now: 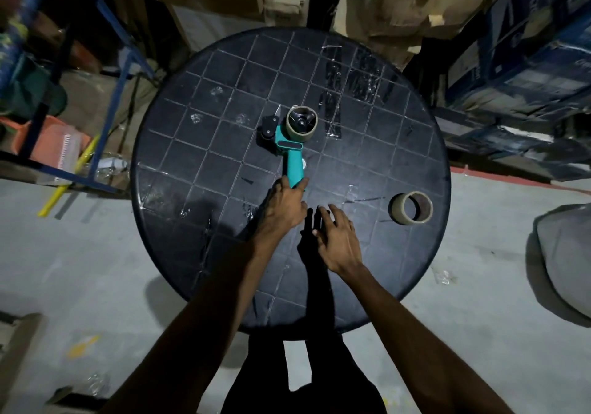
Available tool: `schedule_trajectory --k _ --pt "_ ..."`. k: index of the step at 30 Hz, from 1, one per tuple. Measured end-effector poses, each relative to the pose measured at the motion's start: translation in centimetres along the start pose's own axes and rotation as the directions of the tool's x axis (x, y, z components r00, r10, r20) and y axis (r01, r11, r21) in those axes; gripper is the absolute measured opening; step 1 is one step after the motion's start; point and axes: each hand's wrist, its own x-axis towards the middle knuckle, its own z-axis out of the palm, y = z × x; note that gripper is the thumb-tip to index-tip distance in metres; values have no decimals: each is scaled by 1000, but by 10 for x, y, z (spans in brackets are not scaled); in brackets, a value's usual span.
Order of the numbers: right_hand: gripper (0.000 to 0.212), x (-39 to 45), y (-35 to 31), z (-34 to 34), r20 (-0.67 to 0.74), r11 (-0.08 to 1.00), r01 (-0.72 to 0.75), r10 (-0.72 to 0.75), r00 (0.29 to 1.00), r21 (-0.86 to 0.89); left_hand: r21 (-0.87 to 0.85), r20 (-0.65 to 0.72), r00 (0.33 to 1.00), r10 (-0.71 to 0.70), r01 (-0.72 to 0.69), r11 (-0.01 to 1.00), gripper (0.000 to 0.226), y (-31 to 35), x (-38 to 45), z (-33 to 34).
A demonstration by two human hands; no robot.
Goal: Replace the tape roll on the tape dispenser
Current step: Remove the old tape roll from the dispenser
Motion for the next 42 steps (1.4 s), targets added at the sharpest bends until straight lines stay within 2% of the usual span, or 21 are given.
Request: schedule_trajectory --k 5,11,14,18,22,26,28,31,36,39,42 --pt "61 -10 0 1 -2 999 -31 31 1000 30 32 -40 999 7 -5 999 63 -6 -41 11" --pt "62 -26 -2 0 -1 998 -41 41 999 45 112 -38 999 11 -7 994 54 -43 -108 33" --pt "65 -29 -7 0 -7 999 -29 29 1000 43 135 -71 994 -87 96 986 45 -50 -117 31" --pt "75 -22 -16 -5 -22 1000 9 -9 1000 16 73 -55 966 -252 256 964 62 -38 -94 17" --pt "86 -3 -25 -15 -8 998 55 -55 998 -22 -8 40 943 -331 332 943 47 -22 -66 1" --pt "98 22 -29 -22 -26 997 66 -67 997 -34 -166 143 895 -424 444 881 40 -22 -45 2" --pt "105 33 -30 -26 -30 996 71 -72 997 -51 -135 100 907 -409 420 898 37 -29 -42 2" --pt "112 41 -29 -26 22 997 69 -69 997 -45 -2 47 942 -333 334 943 30 -44 -42 0" --pt "114 23 -22 -10 83 997 1 -7 997 79 214 134 986 -101 70 974 31 -52 -47 2" --pt "105 5 -10 -2 65 992 -39 32 997 117 252 161 987 -32 -10 968 34 -50 -50 6" --pt "105 -6 -4 2 86 978 -126 113 990 167 287 155 988 -3 -42 957 39 -45 -53 13"
